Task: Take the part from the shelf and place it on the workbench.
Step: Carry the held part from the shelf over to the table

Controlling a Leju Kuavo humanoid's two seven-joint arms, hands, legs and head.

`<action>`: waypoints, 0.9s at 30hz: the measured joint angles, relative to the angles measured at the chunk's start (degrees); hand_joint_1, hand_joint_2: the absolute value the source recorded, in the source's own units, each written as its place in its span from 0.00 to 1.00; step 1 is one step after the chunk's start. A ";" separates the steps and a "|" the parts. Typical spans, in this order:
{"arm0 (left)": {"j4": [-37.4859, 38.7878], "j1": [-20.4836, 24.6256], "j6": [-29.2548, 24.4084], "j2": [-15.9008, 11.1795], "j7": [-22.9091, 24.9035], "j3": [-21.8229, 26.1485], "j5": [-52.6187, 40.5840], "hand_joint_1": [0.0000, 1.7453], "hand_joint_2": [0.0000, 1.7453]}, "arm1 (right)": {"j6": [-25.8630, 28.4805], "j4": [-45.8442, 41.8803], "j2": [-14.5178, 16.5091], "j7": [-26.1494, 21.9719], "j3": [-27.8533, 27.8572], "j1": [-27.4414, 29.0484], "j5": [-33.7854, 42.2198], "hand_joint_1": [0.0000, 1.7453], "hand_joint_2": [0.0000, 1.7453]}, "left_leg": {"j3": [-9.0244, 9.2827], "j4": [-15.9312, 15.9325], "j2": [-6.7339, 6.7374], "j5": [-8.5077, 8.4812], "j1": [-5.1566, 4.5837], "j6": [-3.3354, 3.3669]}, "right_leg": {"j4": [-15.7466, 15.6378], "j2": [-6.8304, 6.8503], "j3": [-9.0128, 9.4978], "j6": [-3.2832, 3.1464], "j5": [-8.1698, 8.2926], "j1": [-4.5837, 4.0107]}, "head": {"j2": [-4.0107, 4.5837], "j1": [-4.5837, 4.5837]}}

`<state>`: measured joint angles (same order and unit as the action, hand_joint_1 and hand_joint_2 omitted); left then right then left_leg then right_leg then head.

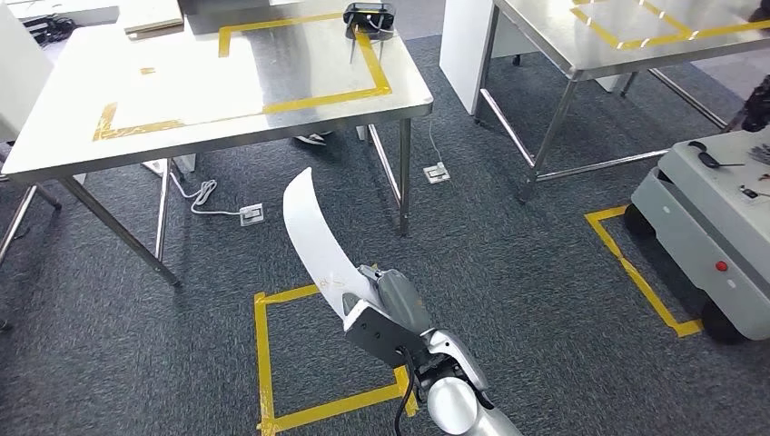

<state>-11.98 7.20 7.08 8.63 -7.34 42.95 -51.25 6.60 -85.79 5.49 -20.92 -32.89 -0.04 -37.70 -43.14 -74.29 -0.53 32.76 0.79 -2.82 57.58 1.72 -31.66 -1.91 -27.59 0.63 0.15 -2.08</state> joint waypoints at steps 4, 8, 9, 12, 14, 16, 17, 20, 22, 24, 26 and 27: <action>-0.02 -0.14 0.00 -0.03 0.01 0.00 -0.03 0.00 1.00 | -0.02 -0.01 0.03 0.06 0.05 -0.01 0.28 1.00 1.00 | 3.21 4.48 0.51 -2.42 0.06 0.15 | 0.33 1.54 -0.03 0.37 -0.25 -0.09 | 0.00 -0.03; -0.04 -0.27 0.00 -0.10 -0.01 0.07 -0.05 0.00 1.00 | -0.05 -0.07 0.13 0.26 0.26 0.00 1.15 1.00 1.00 | 9.87 15.66 1.31 -6.21 0.10 1.33 | 1.13 2.51 -0.23 0.42 -0.65 -0.63 | 0.00 -0.21; -0.04 -0.25 0.00 -0.10 -0.02 0.08 -0.06 0.00 1.00 | -0.06 -0.07 0.13 0.27 0.30 0.01 1.17 1.00 1.00 | 9.85 15.62 1.34 -6.17 0.03 1.41 | 0.99 2.45 -0.20 0.26 -0.52 -0.63 | 0.00 -0.21; -0.03 -0.19 0.00 -0.08 -0.02 0.09 -0.07 0.00 1.00 | -0.07 -0.07 0.13 0.28 0.37 0.00 1.20 1.00 1.00 | 9.82 15.59 1.40 -6.10 -0.09 1.80 | 0.53 2.39 -0.03 0.73 -0.23 -0.58 | 0.00 -0.22; -0.02 -0.19 0.00 -0.07 -0.02 0.09 -0.07 0.00 1.00 | -0.07 -0.07 0.13 0.28 0.39 0.00 1.22 1.00 1.00 | 9.78 15.55 1.42 -6.09 -0.15 2.01 | 0.38 2.36 -0.01 1.02 -0.10 -0.55 | 0.00 -0.22; -0.02 -0.20 0.00 -0.08 -0.01 0.10 -0.07 0.00 1.00 | -0.07 -0.07 0.13 0.30 0.41 0.01 1.25 1.00 1.00 | 9.74 15.51 1.43 -6.08 -0.21 2.11 | 0.33 2.36 -0.01 1.38 -0.06 -0.48 | 0.00 -0.21; -0.02 -0.20 0.00 -0.09 -0.01 0.11 -0.07 0.00 1.00 | -0.07 -0.07 0.13 0.30 0.42 0.02 1.26 1.00 1.00 | 9.73 15.49 1.44 -6.08 -0.24 2.13 | 0.32 2.36 -0.01 1.61 -0.05 -0.44 | 0.00 -0.21; -0.02 -0.22 0.00 -0.09 0.03 0.15 -0.07 0.00 1.00 | -0.07 -0.07 0.13 0.31 0.42 0.06 1.26 1.00 1.00 | 9.74 15.48 1.46 -6.09 -0.27 2.18 | 0.31 2.36 -0.02 1.97 -0.06 -0.38 | 0.00 -0.20; -0.02 -0.24 0.00 -0.09 0.04 0.20 -0.06 0.00 1.00 | -0.09 -0.07 0.13 0.31 0.42 0.07 1.25 1.00 1.00 | 9.75 15.49 1.46 -6.12 -0.27 2.19 | 0.32 2.36 -0.04 1.98 -0.06 -0.40 | 0.00 -0.20; -0.02 -0.26 0.00 -0.09 0.00 0.25 -0.03 0.00 1.00 | -0.18 -0.05 0.13 0.30 0.42 0.07 1.25 1.00 1.00 | 9.75 15.51 1.47 -6.15 -0.26 2.15 | 0.34 2.36 -0.05 1.97 -0.06 -0.43 | 0.00 -0.20; -0.02 -0.27 0.00 -0.09 -0.05 0.29 0.00 0.00 1.00 | -0.35 -0.01 0.13 0.29 0.43 0.05 1.26 1.00 1.00 | 9.75 15.52 1.47 -6.19 -0.23 2.09 | 0.37 2.36 -0.06 1.97 -0.06 -0.53 | 0.00 -0.20; -0.02 -0.27 0.00 -0.08 -0.08 0.30 -0.01 0.00 1.00 | -0.45 0.02 0.13 0.28 0.44 0.03 1.27 1.00 1.00 | 9.76 15.52 1.47 -6.21 -0.21 2.05 | 0.39 2.36 -0.07 1.97 -0.06 -0.58 | 0.00 -0.20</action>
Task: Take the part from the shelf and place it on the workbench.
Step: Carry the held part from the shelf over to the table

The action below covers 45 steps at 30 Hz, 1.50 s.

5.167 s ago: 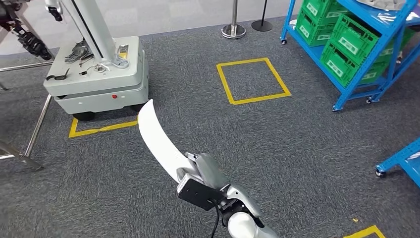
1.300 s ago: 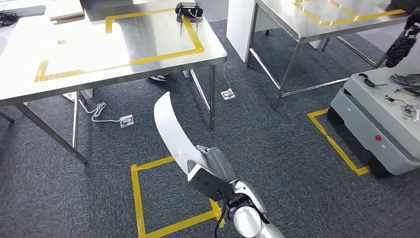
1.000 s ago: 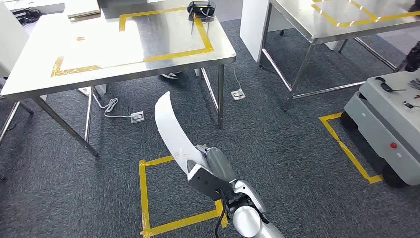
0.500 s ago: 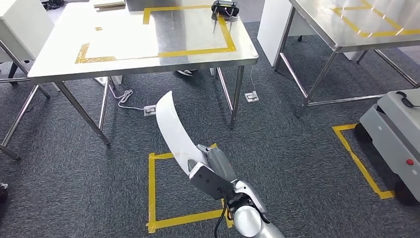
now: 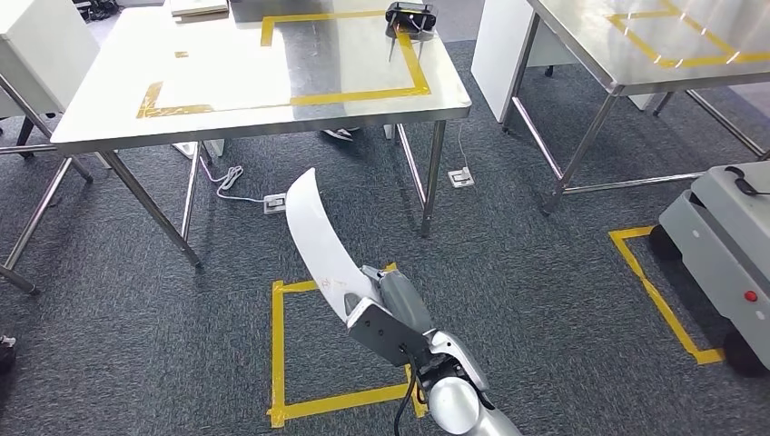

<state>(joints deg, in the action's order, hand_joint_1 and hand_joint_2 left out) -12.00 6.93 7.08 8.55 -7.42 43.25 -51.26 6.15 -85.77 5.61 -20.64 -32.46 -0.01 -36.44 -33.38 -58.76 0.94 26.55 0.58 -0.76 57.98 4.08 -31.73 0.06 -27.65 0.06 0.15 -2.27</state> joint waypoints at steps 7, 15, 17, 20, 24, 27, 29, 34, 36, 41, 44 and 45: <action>0.02 0.27 0.00 0.24 0.52 -0.08 -1.90 0.00 1.00 | 0.28 3.82 0.17 2.50 0.04 -4.75 -6.95 1.00 1.00 | -0.03 0.08 0.08 -0.16 0.00 -0.13 | 0.13 -0.07 -0.12 -0.02 0.05 -0.05 | 0.00 0.01; 0.04 2.42 0.00 1.20 2.61 -1.16 -5.02 0.00 1.00 | 5.32 32.56 6.27 11.88 0.52 -35.88 -23.81 1.00 1.00 | -0.71 0.05 0.28 -1.01 -0.02 -0.15 | 0.41 -0.30 -1.05 -0.09 0.78 -0.05 | 0.00 0.02; 0.05 2.92 0.00 1.25 3.11 -1.67 -5.73 0.00 1.00 | 5.43 40.03 7.63 14.06 0.52 -44.02 -27.10 1.00 1.00 | -0.93 0.04 0.25 -1.20 -0.02 -0.19 | 0.45 -0.27 -1.28 -0.12 0.91 -0.06 | 0.00 0.02; 0.09 3.43 0.00 1.39 3.55 -2.19 -6.06 0.00 1.00 | 4.91 48.28 9.00 18.31 0.09 -52.65 -33.37 1.00 1.00 | -1.04 0.05 0.21 -1.29 -0.01 -0.20 | 0.49 -0.23 -1.37 -0.15 0.98 -0.11 | 0.00 0.01; 0.11 3.62 0.00 1.59 2.29 -2.28 -4.31 0.00 1.00 | 2.79 57.03 10.28 26.87 -3.04 -62.07 -43.25 1.00 1.00 | -1.25 0.04 0.21 -1.34 -0.02 -0.24 | 0.56 -0.26 -1.65 -0.19 1.06 -0.12 | 0.00 0.01; 0.14 3.70 0.00 1.72 1.49 -2.25 -3.54 0.00 1.00 | 2.74 60.81 11.00 27.90 -4.33 -66.84 -44.53 1.00 1.00 | -1.28 0.04 0.20 -1.34 -0.02 -0.24 | 0.56 -0.25 -1.68 -0.20 1.06 -0.13 | 0.00 0.01; 0.17 3.76 0.00 1.81 1.35 -2.25 -3.42 0.00 1.00 | 2.75 62.42 11.31 28.00 -4.92 -68.38 -44.74 1.00 1.00 | -1.28 0.04 0.20 -1.34 -0.02 -0.24 | 0.56 -0.25 -1.68 -0.20 1.06 -0.13 | 0.00 0.01; 0.27 3.84 0.00 1.95 1.61 -2.25 -3.39 0.00 1.00 | 2.47 65.17 11.46 29.01 -6.50 -70.27 -47.23 1.00 1.00 | -1.28 0.04 0.20 -1.34 -0.02 -0.24 | 0.56 -0.25 -1.69 -0.20 1.06 -0.12 | 0.00 0.01; 0.31 3.76 0.00 1.92 2.14 -2.25 -3.45 0.00 1.00 | 2.56 65.81 11.31 29.44 -6.79 -70.83 -47.64 1.00 1.00 | -1.28 0.03 0.21 -1.34 -0.02 -0.24 | 0.56 -0.26 -1.69 -0.20 1.06 -0.12 | 0.00 0.01; 0.36 3.40 0.00 1.82 2.53 -2.18 -3.37 0.00 1.00 | 2.42 66.93 10.37 30.60 -6.80 -73.05 -48.46 1.00 1.00 | -1.29 0.02 0.20 -1.34 -0.02 -0.24 | 0.56 -0.25 -1.70 -0.20 1.07 -0.12 | 0.00 0.00; 0.37 3.42 0.00 1.77 2.67 -2.11 -3.20 0.00 1.00 | 1.95 67.39 9.80 30.33 -6.80 -73.99 -48.93 1.00 1.00 | -1.28 0.02 0.21 -1.34 -0.02 -0.24 | 0.56 -0.26 -1.70 -0.20 1.07 -0.12 | 0.00 0.00; 0.37 3.43 0.00 1.77 2.69 -2.07 -3.12 0.00 1.00 | 1.86 67.53 9.68 30.11 -6.80 -74.07 -49.13 1.00 1.00 | -1.28 0.02 0.21 -1.34 -0.02 -0.24 | 0.56 -0.26 -1.70 -0.20 1.07 -0.12 | 0.00 0.00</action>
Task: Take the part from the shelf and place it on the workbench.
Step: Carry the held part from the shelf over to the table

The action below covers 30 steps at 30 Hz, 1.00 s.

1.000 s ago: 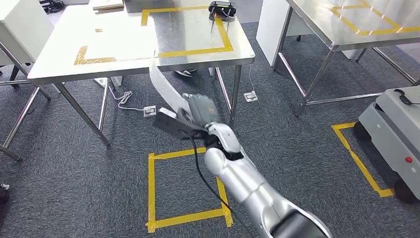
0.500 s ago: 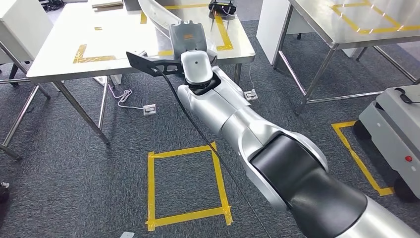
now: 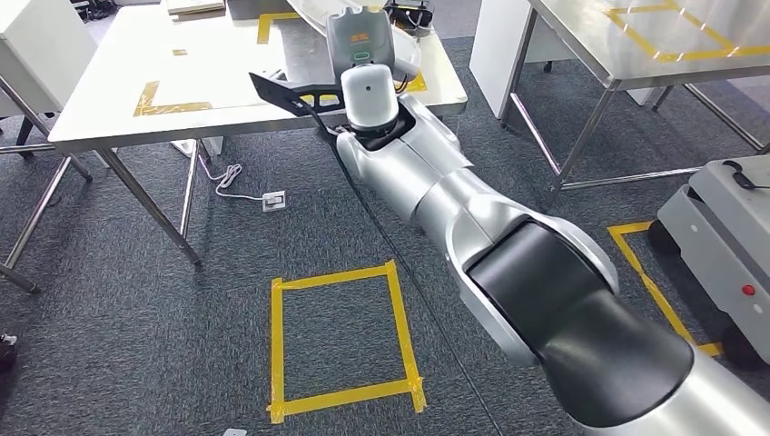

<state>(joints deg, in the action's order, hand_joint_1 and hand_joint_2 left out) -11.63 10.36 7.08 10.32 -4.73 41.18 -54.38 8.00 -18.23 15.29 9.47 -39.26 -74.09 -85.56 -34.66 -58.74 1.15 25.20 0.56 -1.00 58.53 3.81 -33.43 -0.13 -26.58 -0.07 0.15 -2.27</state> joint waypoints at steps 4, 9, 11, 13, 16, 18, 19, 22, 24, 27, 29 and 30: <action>0.00 0.00 0.00 -0.02 1.43 0.10 0.17 0.00 1.00 | 0.43 0.43 -0.21 -0.24 0.00 0.04 -0.67 1.00 1.00 | -0.02 -0.05 0.01 0.02 -0.02 0.03 | -0.02 0.00 0.00 0.03 0.02 0.07 | 0.00 0.01; 0.00 0.00 0.00 -0.18 2.04 0.11 -0.02 0.00 1.00 | -0.07 0.84 -0.17 -0.48 0.00 0.09 -1.62 1.00 1.00 | -0.19 -0.29 0.02 0.24 -0.19 0.37 | -0.08 0.09 0.00 0.24 0.10 0.38 | 0.00 0.02; 0.01 -0.01 0.00 -0.27 2.04 0.11 -0.02 0.00 1.00 | -0.13 0.86 -0.04 -0.70 0.00 0.11 -1.82 1.00 1.00 | -0.43 -0.18 -0.01 0.29 -0.30 0.68 | 0.03 0.18 0.05 0.52 0.31 0.48 | 0.00 0.02; 0.01 -0.05 0.00 -0.34 2.03 0.13 -0.02 0.00 1.00 | -0.16 0.86 0.12 -0.90 0.00 0.17 -1.95 1.00 1.00 | -0.23 0.37 -0.28 0.69 -0.13 1.48 | 0.83 0.15 -0.07 0.99 0.62 0.58 | 0.00 -0.02; -0.03 -0.06 0.00 -0.38 1.96 0.15 -0.01 0.00 1.00 | -0.38 0.89 0.24 -1.01 0.00 0.09 -2.16 1.00 1.00 | 1.23 0.98 -0.82 1.19 0.23 2.49 | 6.00 -2.01 -2.94 1.61 -1.16 0.96 | 0.00 -0.17; -0.03 -0.04 0.00 -0.34 1.92 0.17 0.00 0.00 1.00 | -0.67 0.98 0.25 -1.10 0.00 0.38 -2.46 1.00 1.00 | 1.66 0.94 -1.27 1.46 0.33 2.54 | 12.96 -3.36 -7.21 1.99 -3.83 1.11 | 0.00 -0.22; -0.02 -0.11 0.00 -0.32 1.93 0.17 0.00 0.00 1.00 | -0.77 1.03 0.25 -1.16 0.00 0.71 -2.57 1.00 1.00 | 1.89 0.90 -1.55 1.67 0.41 2.42 | 15.65 -3.55 -9.18 2.15 -4.52 1.16 | 0.00 -0.24; 0.02 -0.48 0.00 -0.31 1.97 0.17 0.00 0.00 1.00 | -0.81 1.10 0.24 -1.14 0.00 1.64 -2.69 1.00 1.00 | 3.14 0.59 -2.46 2.79 1.00 1.31 | 11.79 -3.62 -9.52 2.49 -0.45 1.59 | 0.00 -0.27; 0.04 -0.54 0.00 -0.36 1.97 0.19 0.00 0.00 1.00 | -0.81 1.17 0.09 -1.15 0.00 1.86 -2.75 1.00 1.00 | 3.88 0.26 -2.81 3.96 1.33 0.25 | 3.96 -3.70 -6.99 2.61 3.34 1.91 | 0.00 -0.36; 0.05 -0.48 0.00 -0.41 1.99 0.21 -0.01 0.00 1.00 | -0.85 1.26 0.19 -1.20 0.00 2.10 -2.76 1.00 1.00 | 4.97 0.33 -3.02 4.91 1.42 -1.39 | 0.63 -3.91 -5.29 1.20 2.92 1.48 | 0.00 -0.42; 0.04 -0.43 0.00 -0.40 1.99 0.22 -0.04 0.00 1.00 | -0.79 1.20 0.37 -1.13 0.00 1.94 -2.76 1.00 1.00 | 4.34 -1.50 -2.76 3.91 1.57 -2.20 | 0.49 -3.95 -4.12 0.01 2.37 1.54 | 0.00 -0.41; 0.04 -0.36 0.00 -0.41 1.99 0.23 -0.07 0.00 1.00 | -0.73 1.17 0.45 -1.13 0.00 1.80 -2.82 1.00 1.00 | 2.77 -4.04 -2.40 2.80 1.59 -2.42 | 0.33 -3.97 -3.29 -0.47 1.92 1.59 | 0.00 -0.32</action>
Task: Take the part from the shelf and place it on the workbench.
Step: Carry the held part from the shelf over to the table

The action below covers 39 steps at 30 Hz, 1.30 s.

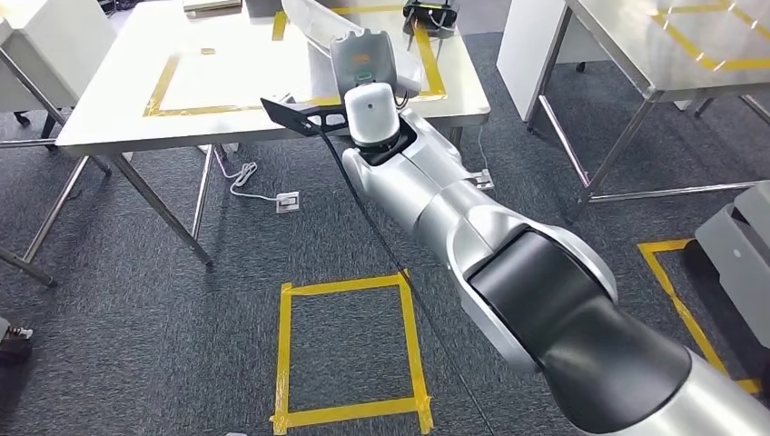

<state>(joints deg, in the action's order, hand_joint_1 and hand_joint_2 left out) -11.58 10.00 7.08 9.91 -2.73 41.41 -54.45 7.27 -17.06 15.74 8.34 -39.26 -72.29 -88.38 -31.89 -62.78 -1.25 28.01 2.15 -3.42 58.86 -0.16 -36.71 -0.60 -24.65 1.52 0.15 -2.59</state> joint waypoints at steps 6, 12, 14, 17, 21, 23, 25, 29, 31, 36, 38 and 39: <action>0.11 -0.43 0.00 -0.04 0.15 0.03 -0.07 0.00 1.00 | 0.01 0.01 0.19 -0.25 0.00 1.11 -0.76 1.00 1.00 | -12.52 -10.20 0.93 6.60 -0.65 0.39 | -1.23 -0.12 7.39 -1.10 -5.08 -0.31 | 0.00 0.15; 0.17 -1.35 0.01 -0.38 0.27 0.45 -0.47 0.00 1.00 | 0.12 0.37 -0.01 -0.39 0.00 1.90 -1.49 1.00 1.00 | -12.40 5.63 0.80 -12.40 -2.41 3.33 | -2.00 -0.51 14.92 -0.04 -11.35 -1.09 | 0.00 0.28; 0.15 -1.08 0.02 -0.21 0.37 0.50 -0.60 0.00 1.00 | 0.19 0.17 0.20 -0.35 0.00 1.42 -1.51 1.00 1.00 | -11.24 5.09 0.67 -11.37 -2.30 3.90 | 0.35 -0.61 14.75 0.45 -10.20 -1.15 | 0.00 0.19; 0.12 -0.56 0.02 -0.06 0.37 0.51 -0.87 0.00 1.00 | 0.32 0.03 0.19 -0.36 0.00 0.81 -1.55 1.00 1.00 | -8.77 5.24 0.57 -9.00 -2.06 4.92 | 11.07 -0.51 7.82 1.16 -7.76 -1.02 | 0.00 0.07; 0.16 -0.87 0.02 -0.07 0.53 0.52 -1.06 0.00 1.00 | 0.25 0.15 -0.48 -0.34 0.00 2.33 -1.54 1.00 1.00 | -4.36 5.52 -0.19 -5.21 -2.05 5.10 | 14.47 -0.39 -0.58 1.42 -17.68 -1.05 | 0.00 -0.10; 0.21 -1.10 0.02 -0.06 0.67 0.54 -1.16 0.00 1.00 | 0.23 0.19 -0.94 -0.32 0.00 2.68 -1.54 1.00 1.00 | -2.23 5.52 -0.66 -3.47 -2.17 5.03 | 9.54 -0.38 -2.46 1.04 -15.72 -1.13 | 0.00 -0.19; 0.40 -1.20 0.00 -0.02 0.70 0.54 -1.33 0.00 1.00 | 0.20 0.44 -1.50 -0.32 0.00 2.95 -1.55 1.00 1.00 | -0.78 5.29 -0.97 -1.91 -2.31 4.71 | 2.28 -0.43 -3.60 0.33 -3.86 -1.44 | 0.00 -0.11; 0.55 -0.93 -0.07 -0.08 0.71 0.57 -1.51 0.00 1.00 | -0.07 0.61 -1.48 -0.20 0.00 3.00 -1.53 1.00 1.00 | 0.30 4.94 -1.29 0.07 -2.34 3.29 | -2.04 -0.53 -3.15 -0.83 4.53 -1.98 | 0.00 -0.06; 0.51 -0.74 -0.05 -0.18 0.71 0.58 -1.52 0.00 1.00 | 0.04 0.42 -1.24 -0.14 0.00 2.34 -1.56 1.00 1.00 | -0.51 2.62 -0.58 0.74 -2.31 2.62 | -2.30 -0.57 -2.04 -1.56 3.89 -1.68 | 0.00 -0.01; 0.49 -0.47 -0.04 -0.23 0.74 0.58 -1.53 0.00 1.00 | 0.07 0.35 -1.17 -0.03 0.04 2.44 -1.02 1.00 1.00 | -9.01 -10.65 0.92 5.39 -1.58 1.15 | -2.09 -0.67 0.46 -2.01 1.77 -1.39 | 0.00 0.14; 0.49 -0.49 -0.04 -0.22 0.72 0.58 -1.53 0.00 1.00 | 0.46 0.34 -1.28 0.28 0.50 2.39 0.22 1.00 1.00 | -8.84 -7.25 0.97 1.98 -1.46 1.11 | -1.48 -0.73 1.23 -1.69 0.72 -1.25 | 0.00 0.16; 0.48 -0.45 -0.04 -0.22 0.68 0.58 -1.54 0.00 1.00 | 0.72 0.34 -1.35 0.46 0.91 2.26 0.87 1.00 1.00 | -7.88 -3.61 0.99 -1.04 -1.44 1.19 | -1.14 -0.76 1.54 -1.45 0.20 -1.19 | 0.00 0.16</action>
<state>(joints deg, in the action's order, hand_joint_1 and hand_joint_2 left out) -11.10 9.54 7.04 9.68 -2.05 41.99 -55.99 7.99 -16.72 14.39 8.80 -38.34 -70.03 -87.51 -39.77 -66.39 -0.26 26.97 0.71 -2.23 57.72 -0.91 -35.17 -2.05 -24.45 0.33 0.15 -2.43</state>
